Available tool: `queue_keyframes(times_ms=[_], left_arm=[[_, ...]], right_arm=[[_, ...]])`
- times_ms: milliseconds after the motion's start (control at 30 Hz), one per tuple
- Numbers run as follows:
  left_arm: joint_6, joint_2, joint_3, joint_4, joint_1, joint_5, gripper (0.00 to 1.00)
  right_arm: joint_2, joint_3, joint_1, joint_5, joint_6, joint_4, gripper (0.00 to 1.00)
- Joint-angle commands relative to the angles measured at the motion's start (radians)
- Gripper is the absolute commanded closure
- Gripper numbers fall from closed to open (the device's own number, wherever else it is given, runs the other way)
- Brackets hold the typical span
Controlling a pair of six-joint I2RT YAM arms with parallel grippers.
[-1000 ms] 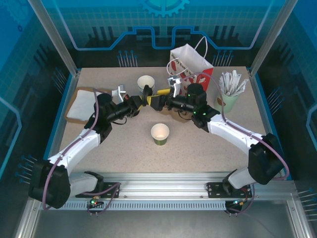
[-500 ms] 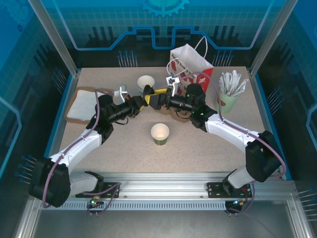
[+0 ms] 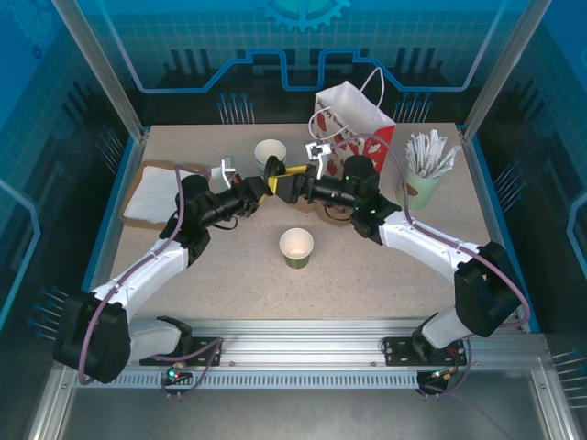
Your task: Pack the takeout coffee
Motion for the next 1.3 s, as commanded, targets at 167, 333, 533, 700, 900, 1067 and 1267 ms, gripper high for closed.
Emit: queue_keyframes(times_ms=[167, 333, 533, 700, 900, 1067, 1267], left_arm=[[0.012, 0.003, -0.003, 0.010, -0.009, 0.016, 0.96], [0.019, 0.000, -0.009, 0.001, -0.009, 0.008, 0.96], [0.034, -0.006, -0.013, -0.010, -0.010, -0.004, 0.90], [0.053, -0.005, -0.017, -0.028, -0.007, -0.012, 0.75], [0.190, -0.024, -0.017, -0.166, 0.055, -0.037, 0.52], [0.553, -0.043, 0.053, -0.493, 0.089, -0.146, 0.36], [0.750, -0.075, 0.059, -0.640, 0.090, -0.188, 0.18]], right_arm=[[0.002, 0.018, 0.019, 0.013, 0.003, 0.011, 0.25], [-0.008, 0.015, 0.019, 0.037, -0.008, -0.020, 0.33], [-0.024, 0.016, 0.014, 0.058, -0.025, -0.061, 0.40], [-0.052, -0.001, -0.006, 0.066, -0.036, -0.097, 0.42], [-0.163, -0.017, -0.052, 0.126, -0.164, -0.397, 0.44], [-0.205, 0.098, -0.020, 0.298, -0.406, -0.926, 0.45], [-0.132, 0.241, 0.104, 0.471, -0.562, -1.291, 0.43]])
